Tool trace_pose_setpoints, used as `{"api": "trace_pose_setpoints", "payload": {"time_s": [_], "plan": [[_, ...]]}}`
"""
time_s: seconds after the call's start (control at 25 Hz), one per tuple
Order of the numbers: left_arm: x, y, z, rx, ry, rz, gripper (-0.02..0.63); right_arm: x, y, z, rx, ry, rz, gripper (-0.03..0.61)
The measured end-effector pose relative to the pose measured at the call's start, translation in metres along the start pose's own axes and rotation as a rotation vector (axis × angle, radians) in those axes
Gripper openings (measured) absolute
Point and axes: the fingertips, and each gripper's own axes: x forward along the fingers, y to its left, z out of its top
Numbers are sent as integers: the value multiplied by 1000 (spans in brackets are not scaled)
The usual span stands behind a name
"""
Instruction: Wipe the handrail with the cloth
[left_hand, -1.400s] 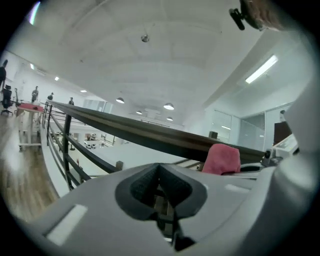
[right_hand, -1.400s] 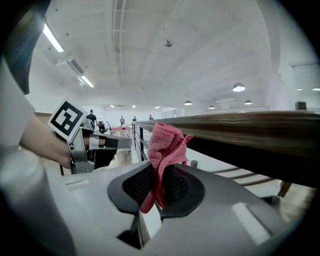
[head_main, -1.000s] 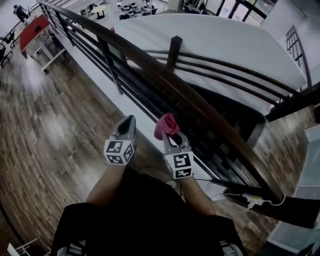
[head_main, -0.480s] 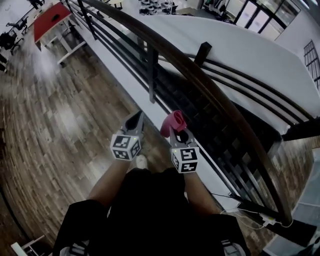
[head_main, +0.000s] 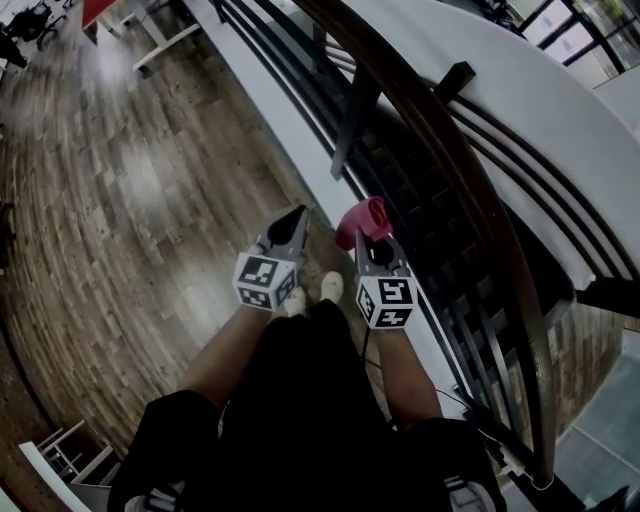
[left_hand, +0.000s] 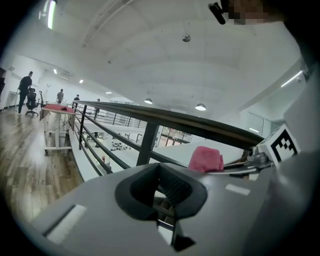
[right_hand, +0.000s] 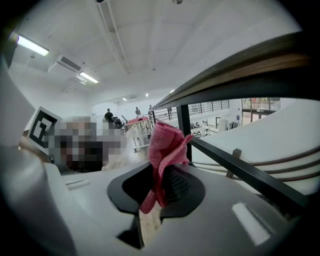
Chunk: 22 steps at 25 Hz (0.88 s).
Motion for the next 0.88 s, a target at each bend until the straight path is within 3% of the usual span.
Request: {"api": "trace_pose_setpoints", "payload": {"time_s": [0.24,0.4,0.6,0.88], "plan": [[48,22,-15,-5,20,-8,-2,50,-24,6,-6,45,17,41],[77,32,-47,-45,77,-21,-2,90,-57,-29,9,140,-56,41],[109,48,-94,-18,189,-52,-2,131,-91,-72,176,188,-115,41],[147,72,-99,-91,213,-49,-2,178,-105,-57,339,165,-142,41]]}}
